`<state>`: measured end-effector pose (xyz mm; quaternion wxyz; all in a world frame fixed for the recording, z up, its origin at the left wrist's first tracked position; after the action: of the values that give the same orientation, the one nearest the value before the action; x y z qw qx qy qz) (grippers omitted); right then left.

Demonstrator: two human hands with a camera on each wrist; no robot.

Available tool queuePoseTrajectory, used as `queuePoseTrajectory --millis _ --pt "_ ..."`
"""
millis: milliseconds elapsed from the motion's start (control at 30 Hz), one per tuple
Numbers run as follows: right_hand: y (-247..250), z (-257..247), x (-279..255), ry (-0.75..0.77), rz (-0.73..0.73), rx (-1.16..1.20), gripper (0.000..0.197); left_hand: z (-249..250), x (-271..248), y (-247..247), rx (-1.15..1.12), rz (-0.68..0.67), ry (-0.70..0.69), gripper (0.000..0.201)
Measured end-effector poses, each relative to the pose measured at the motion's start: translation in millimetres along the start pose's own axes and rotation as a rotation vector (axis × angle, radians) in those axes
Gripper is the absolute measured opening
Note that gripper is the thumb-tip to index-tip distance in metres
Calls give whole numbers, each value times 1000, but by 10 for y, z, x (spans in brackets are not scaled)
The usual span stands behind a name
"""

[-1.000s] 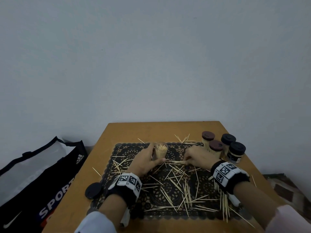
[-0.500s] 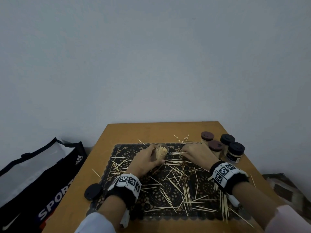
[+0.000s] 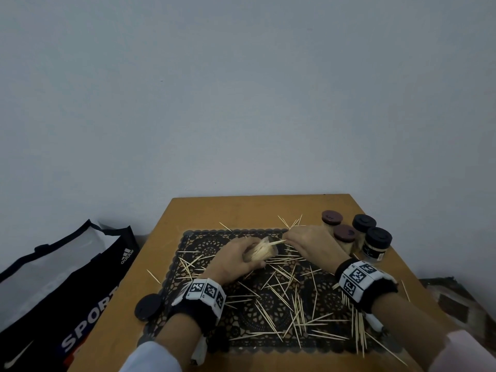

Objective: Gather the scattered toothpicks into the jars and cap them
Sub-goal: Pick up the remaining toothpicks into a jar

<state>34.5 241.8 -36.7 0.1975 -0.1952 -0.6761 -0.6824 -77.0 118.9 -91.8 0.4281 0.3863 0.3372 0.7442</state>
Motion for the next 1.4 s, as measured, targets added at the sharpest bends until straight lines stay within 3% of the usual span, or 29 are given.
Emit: queuePoseTrajectory --millis 300,533,800,1000,1133,1300,1400 --pt "-63 -252 -21 95 -15 38 32 119 15 -44 -80 -49 -66 59" --pt "10 -155 -5 0 -48 229 12 81 8 -96 -125 -74 -46 67" --pt "-48 -118 0 6 -79 241 35 51 16 -129 -146 -89 -49 68" --pt "-31 -112 -4 -18 -58 255 29 23 16 -151 -147 -92 -51 67" --pt "31 -117 10 -30 -15 227 10 69 19 -144 -148 -92 -71 70" --pt "43 -77 31 -96 9 140 32 101 21 -133 -152 -88 -86 65" --pt "2 -97 27 -59 -11 140 21 93 20 -131 -159 -81 -74 64"
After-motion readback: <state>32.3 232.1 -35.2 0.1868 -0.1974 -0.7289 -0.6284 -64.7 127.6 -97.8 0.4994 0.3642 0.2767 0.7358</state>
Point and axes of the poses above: each hand's wrist, its own x-axis towards the middle knuckle, its own y-axis out of the back of the hand, z = x × y, the point moved 8 cm from there along x, towards the middle knuckle, and after that the axes turned 11 degrees about -y, right-handed, at the moved point
